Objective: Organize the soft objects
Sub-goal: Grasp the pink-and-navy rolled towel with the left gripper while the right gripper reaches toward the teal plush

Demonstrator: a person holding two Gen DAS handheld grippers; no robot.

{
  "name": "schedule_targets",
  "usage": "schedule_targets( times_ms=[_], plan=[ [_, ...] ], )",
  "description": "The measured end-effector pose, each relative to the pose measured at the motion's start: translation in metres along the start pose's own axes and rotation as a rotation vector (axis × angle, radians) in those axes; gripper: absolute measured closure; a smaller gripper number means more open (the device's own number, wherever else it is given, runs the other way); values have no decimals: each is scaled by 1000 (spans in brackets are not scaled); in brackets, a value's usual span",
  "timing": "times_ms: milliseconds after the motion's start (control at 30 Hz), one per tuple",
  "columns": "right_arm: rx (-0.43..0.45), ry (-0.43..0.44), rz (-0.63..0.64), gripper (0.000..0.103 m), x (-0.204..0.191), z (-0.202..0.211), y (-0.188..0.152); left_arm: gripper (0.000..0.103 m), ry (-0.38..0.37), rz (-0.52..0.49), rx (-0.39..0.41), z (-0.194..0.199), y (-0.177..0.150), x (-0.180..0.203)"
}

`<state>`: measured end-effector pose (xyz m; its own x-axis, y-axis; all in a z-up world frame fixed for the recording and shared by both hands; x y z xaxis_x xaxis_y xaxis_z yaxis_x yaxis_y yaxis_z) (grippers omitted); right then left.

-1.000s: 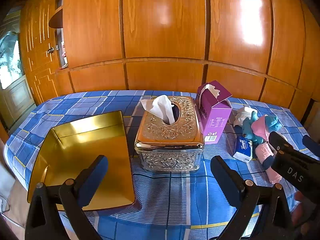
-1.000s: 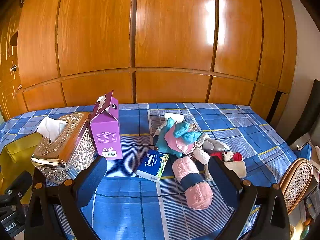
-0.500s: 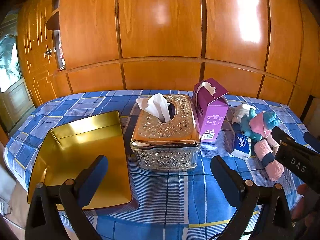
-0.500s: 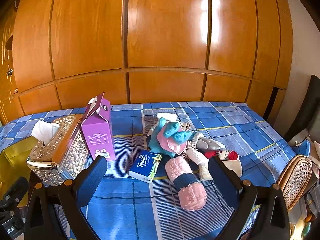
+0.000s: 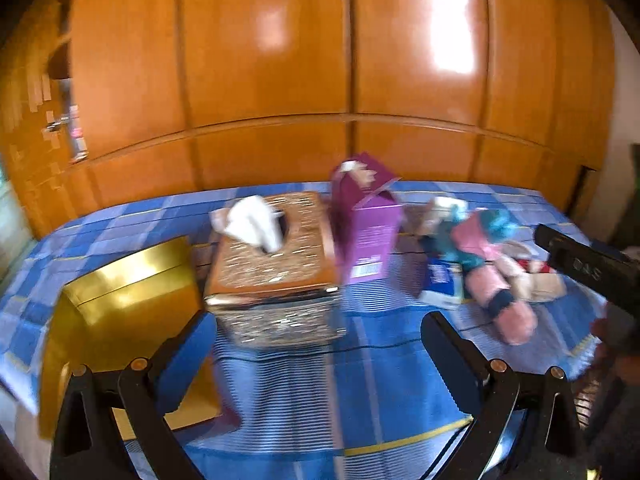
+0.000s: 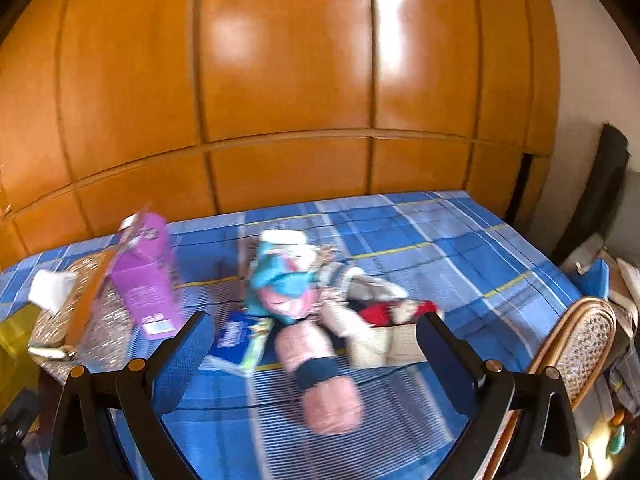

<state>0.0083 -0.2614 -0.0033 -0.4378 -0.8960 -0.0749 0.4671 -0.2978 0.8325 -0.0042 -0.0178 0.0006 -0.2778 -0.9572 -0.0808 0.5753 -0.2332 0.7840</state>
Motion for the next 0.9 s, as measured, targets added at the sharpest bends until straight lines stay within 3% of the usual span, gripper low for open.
schedule_targets(
  times_ms=[333,467,567,600,833,900],
  plan=[
    [11,-110,-123,0,83,-3,22,2,-250,-200,-124,-44,26,70],
    [1,-121,-148,0,97,-7,22,10,-344,-253,-183,-69,30,108],
    [-10,-125,-158,0,103,-10,21,28,-396,-286,-235,-91,31,138],
    [-16,-127,-164,0,105,-12,20,29,-417,-291,-248,-97,31,149],
    [-49,-126,-189,0,117,-20,16,29,-441,-252,-337,-151,32,199],
    [-51,-132,-188,0,119,-22,16,24,-429,-234,-368,-165,32,205]
  ],
)
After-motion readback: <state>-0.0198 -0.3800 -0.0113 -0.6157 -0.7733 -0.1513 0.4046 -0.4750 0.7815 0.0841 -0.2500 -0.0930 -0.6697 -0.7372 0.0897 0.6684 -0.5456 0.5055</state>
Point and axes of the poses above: each gripper's, at about its wrist camera, not at the fingertips, and z roughly against the way its jaws point, x to its right, y to its top, the point moved 1 cm from there along -z, roughly the way its jaws point, and after that the axes turned 6 degrees about -z, right-handed, at the moved point
